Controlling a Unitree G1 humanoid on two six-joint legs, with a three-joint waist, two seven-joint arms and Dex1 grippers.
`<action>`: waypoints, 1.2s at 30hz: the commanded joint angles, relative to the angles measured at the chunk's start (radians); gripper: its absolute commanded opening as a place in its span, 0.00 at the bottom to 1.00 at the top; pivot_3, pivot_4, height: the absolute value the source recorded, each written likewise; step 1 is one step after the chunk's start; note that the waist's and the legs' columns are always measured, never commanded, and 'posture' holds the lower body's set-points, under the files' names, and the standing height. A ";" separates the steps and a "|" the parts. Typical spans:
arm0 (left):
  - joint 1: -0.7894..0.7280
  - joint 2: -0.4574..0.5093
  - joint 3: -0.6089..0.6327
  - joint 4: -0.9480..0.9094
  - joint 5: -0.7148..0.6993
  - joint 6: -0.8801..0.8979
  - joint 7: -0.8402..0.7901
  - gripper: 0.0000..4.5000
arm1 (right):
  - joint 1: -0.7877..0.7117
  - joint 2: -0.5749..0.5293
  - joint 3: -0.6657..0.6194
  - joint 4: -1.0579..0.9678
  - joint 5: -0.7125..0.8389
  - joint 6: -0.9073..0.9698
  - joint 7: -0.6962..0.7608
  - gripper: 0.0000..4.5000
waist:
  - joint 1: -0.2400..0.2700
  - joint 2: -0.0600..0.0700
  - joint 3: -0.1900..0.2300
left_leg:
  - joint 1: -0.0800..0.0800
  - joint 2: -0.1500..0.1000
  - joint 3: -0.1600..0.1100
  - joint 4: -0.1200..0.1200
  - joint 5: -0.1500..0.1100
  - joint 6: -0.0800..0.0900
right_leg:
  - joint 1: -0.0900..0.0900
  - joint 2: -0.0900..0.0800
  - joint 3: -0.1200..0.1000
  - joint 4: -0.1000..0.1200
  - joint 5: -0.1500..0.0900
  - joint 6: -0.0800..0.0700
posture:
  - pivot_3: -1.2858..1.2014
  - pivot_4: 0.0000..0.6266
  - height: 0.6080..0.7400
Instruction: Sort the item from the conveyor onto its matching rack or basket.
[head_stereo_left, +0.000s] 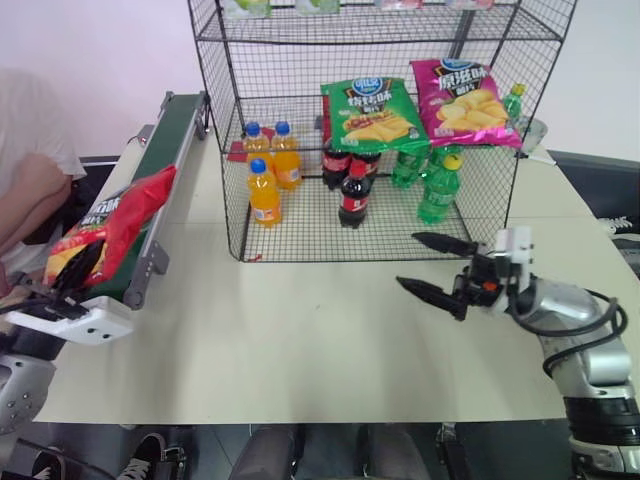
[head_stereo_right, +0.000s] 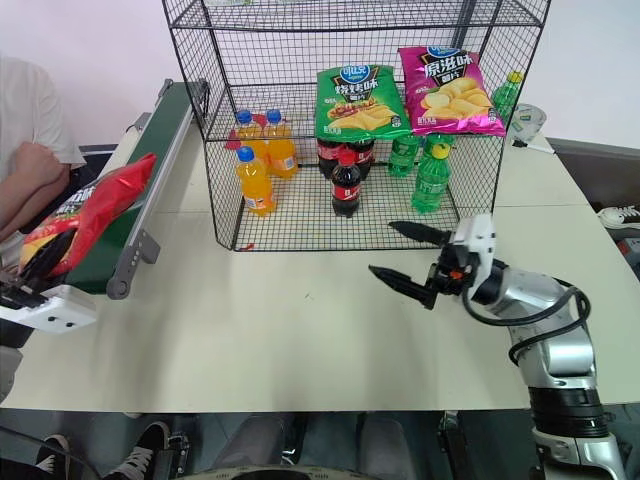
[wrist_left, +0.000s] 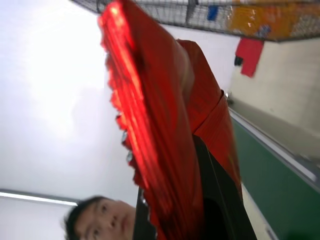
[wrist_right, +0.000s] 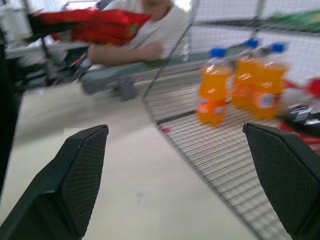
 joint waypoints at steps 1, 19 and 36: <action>-0.022 -0.003 0.014 -0.093 0.024 -0.013 -0.037 0.01 | 0.001 -0.036 -0.087 -0.031 0.058 0.022 -0.013 1.00 | 0.001 0.000 0.000 | 0.000 0.000 0.000 0.000 0.000 0.000 | 0.001 0.000 0.000 0.000 0.000 0.000 | 0.52 0.24 1.00; -0.681 -0.143 -0.405 -0.047 0.230 0.167 -0.151 0.01 | -0.014 -0.020 -0.114 -0.120 0.122 0.069 -0.091 1.00 | -0.001 0.001 0.000 | 0.000 0.000 0.001 0.001 0.001 -0.002 | 0.004 0.001 -0.001 0.000 0.000 0.000 | 0.52 0.24 1.00; -1.149 -0.292 -0.674 0.572 0.446 0.249 0.104 0.01 | -0.062 0.079 -0.075 -0.194 0.191 0.096 -0.211 1.00 | 0.000 -0.001 0.000 | -0.001 -0.002 0.000 0.002 0.005 -0.007 | 0.004 0.001 -0.001 0.002 0.000 0.001 | 0.52 0.24 1.00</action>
